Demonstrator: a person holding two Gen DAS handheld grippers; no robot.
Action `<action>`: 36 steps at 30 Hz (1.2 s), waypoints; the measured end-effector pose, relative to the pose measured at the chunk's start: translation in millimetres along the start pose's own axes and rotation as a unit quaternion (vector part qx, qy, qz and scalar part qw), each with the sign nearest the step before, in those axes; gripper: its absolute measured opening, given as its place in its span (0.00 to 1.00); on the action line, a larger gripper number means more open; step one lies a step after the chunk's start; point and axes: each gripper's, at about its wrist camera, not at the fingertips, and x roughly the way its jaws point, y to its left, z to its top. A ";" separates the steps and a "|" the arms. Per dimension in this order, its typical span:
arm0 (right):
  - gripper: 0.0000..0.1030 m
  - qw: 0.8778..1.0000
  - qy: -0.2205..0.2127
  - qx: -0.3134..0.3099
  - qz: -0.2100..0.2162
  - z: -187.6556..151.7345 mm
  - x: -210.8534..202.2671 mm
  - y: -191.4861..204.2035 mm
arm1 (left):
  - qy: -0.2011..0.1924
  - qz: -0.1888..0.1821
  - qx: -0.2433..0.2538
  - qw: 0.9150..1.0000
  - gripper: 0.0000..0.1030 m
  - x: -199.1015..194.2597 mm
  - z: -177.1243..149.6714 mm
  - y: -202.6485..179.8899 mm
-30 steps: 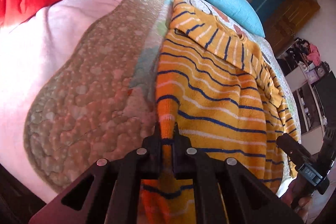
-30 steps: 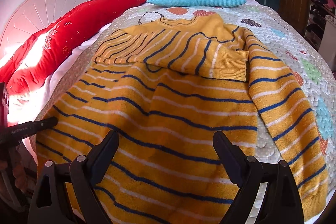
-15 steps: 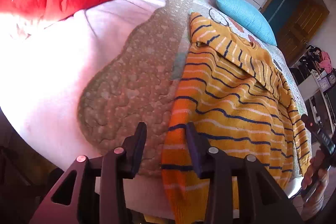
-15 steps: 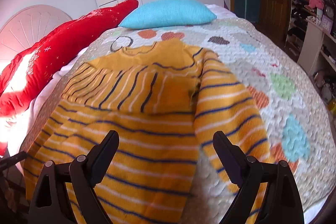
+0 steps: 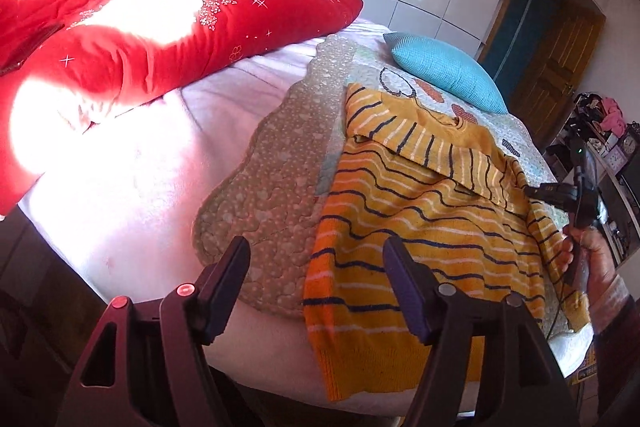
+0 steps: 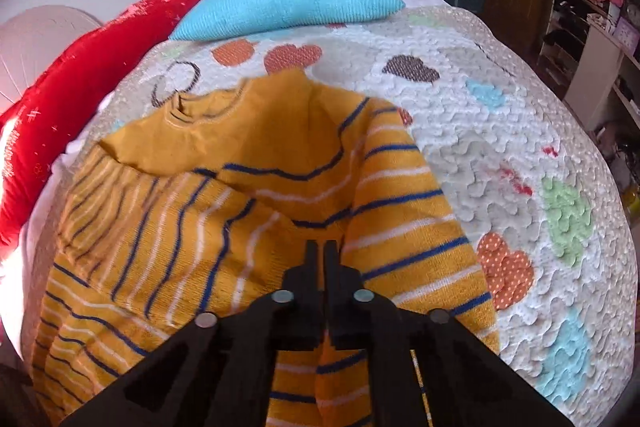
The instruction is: Fold small clothes
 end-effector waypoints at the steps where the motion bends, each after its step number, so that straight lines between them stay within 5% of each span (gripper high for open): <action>1: 0.02 1.000 -0.015 -0.004 -0.009 8.6 -9.3 0.8 | 0.000 0.001 0.004 1.000 0.66 2.3 0.1 -1.5; 4: 0.02 0.998 -0.045 -0.009 -0.042 35.6 -24.5 -2.0 | 0.004 -0.003 0.002 1.000 0.66 8.3 -0.7 -5.1; 7: 0.05 1.000 -0.026 0.013 0.006 47.1 -17.8 -6.0 | 0.012 -0.014 -0.003 1.000 0.66 11.9 -3.5 -7.7; 9: 0.43 0.999 0.011 0.017 0.043 41.7 -1.5 -1.9 | 0.016 -0.015 -0.001 1.000 0.66 12.9 -5.7 -10.0; 10: 0.48 0.999 0.017 0.013 0.040 33.9 5.2 1.8 | 0.018 -0.015 0.002 1.000 0.66 14.0 -6.8 -11.2; 16: 0.51 0.996 0.056 -0.019 0.065 2.3 44.3 17.5 | 0.036 -0.021 0.012 0.999 0.66 24.5 -13.0 -19.7; 18: 0.46 0.994 0.072 -0.032 0.075 -6.1 53.4 25.1 | 0.040 -0.025 0.011 0.999 0.66 27.2 -14.9 -22.2; 19: 0.35 0.994 0.070 -0.043 0.072 -8.7 53.1 30.4 | 0.042 -0.027 0.011 0.999 0.66 28.3 -15.9 -23.3; 20: 0.09 0.993 0.073 -0.052 0.076 -10.0 50.8 35.0 | 0.044 -0.029 0.010 0.999 0.66 29.4 -17.0 -24.1; 30: 0.05 0.996 0.001 -0.083 -0.027 29.2 25.3 45.3 | 0.053 -0.037 0.015 0.998 0.66 36.7 -17.6 -28.1; 36: 0.07 0.993 0.027 -0.087 -0.073 23.0 44.1 33.2 | 0.062 -0.027 0.016 0.998 0.66 38.6 -20.9 -24.3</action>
